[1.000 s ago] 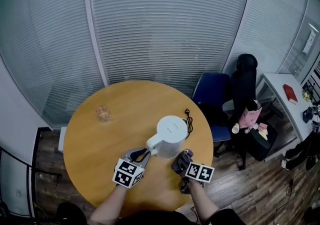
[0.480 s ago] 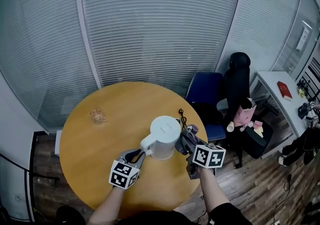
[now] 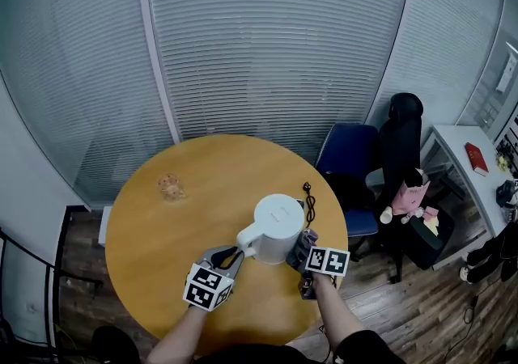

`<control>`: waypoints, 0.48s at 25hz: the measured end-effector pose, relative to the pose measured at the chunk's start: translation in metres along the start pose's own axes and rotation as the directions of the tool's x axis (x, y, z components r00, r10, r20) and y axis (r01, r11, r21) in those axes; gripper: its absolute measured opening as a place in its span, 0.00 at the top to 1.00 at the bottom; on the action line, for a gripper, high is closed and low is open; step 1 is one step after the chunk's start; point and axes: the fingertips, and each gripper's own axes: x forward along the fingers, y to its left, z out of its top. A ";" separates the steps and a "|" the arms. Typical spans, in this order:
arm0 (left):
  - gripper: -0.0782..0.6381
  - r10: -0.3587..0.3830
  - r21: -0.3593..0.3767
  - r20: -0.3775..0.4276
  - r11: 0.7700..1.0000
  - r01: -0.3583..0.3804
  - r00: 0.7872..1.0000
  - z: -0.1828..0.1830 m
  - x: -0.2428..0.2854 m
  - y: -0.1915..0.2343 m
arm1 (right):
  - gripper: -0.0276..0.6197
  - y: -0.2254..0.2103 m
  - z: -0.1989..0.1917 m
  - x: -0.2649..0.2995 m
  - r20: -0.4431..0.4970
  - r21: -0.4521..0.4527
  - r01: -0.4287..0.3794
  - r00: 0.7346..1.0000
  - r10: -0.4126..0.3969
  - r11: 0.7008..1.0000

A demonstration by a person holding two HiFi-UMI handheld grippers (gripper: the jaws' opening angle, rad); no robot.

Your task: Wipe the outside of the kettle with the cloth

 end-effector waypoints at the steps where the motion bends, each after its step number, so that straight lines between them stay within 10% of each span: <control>1: 0.79 0.002 0.003 -0.002 1.000 -0.002 1.000 0.000 0.000 0.000 | 0.81 -0.005 -0.009 0.007 -0.024 0.011 0.018 1.000 -0.018 1.000; 12: 0.79 0.009 0.016 -0.020 1.000 -0.009 1.000 0.001 0.001 0.002 | 0.81 -0.031 -0.049 0.043 -0.138 0.057 0.100 0.986 -0.092 0.993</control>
